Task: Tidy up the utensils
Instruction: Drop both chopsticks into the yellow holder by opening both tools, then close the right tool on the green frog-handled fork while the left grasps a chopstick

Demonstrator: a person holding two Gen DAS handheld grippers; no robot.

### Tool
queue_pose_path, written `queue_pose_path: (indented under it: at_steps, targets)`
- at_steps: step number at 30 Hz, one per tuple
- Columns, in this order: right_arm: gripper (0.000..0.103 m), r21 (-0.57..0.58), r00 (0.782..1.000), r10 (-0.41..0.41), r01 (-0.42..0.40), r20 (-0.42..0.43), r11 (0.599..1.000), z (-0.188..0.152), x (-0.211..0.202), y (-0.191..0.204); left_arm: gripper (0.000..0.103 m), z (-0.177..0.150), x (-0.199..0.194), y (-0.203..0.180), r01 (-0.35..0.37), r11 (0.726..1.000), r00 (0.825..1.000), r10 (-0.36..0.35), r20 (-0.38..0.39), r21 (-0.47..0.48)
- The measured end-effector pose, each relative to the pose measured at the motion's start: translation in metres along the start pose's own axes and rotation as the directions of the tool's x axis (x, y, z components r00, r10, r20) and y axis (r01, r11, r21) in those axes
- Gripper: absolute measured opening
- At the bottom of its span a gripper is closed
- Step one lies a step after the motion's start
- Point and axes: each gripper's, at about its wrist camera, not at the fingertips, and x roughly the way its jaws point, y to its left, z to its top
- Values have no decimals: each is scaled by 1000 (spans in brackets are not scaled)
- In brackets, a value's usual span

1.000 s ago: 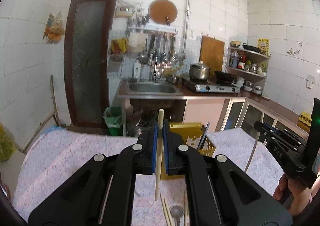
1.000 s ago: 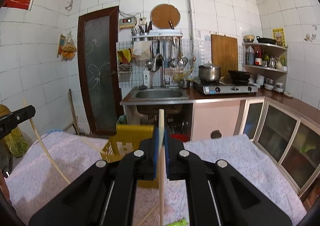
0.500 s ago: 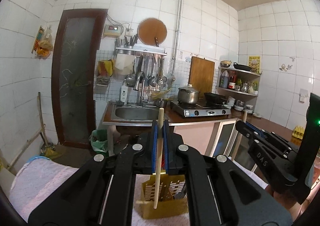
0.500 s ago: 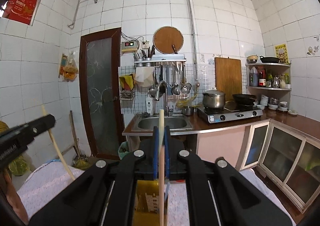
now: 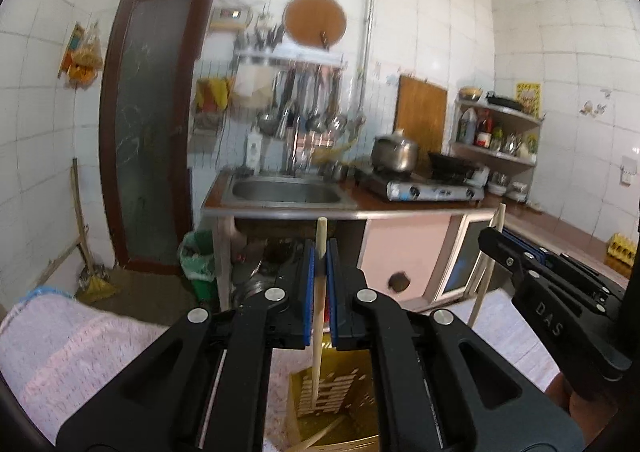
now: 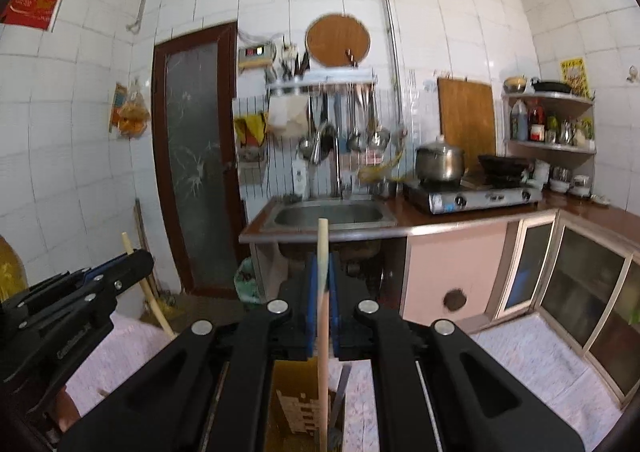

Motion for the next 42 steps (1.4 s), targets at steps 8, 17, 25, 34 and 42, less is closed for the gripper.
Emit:
queue_pose_path:
  at_steps: [8, 17, 25, 34, 42]
  targets:
    - [7, -32, 990, 15, -20, -142, 999, -34, 28, -1, 8, -10, -9, 17, -18, 1000, 999, 18, -47, -3]
    - [79, -44, 985, -85, 79, -148, 996, -6, -19, -10, 88, 29, -107, 46, -78, 995, 996, 80, 31, -54]
    - [91, -68, 983, -155, 149, -102, 986, 0, -95, -11, 98, 22, -169, 52, -128, 991, 991, 130, 28, -44]
    - [91, -49, 962, -208, 203, -178, 978, -42, -132, -24, 98, -38, -177, 68, -180, 983, 980, 174, -96, -48]
    - [91, -7, 923, -232, 242, -306, 970, -105, -132, -35, 98, -110, -160, 68, -213, 977, 955, 206, -215, -7]
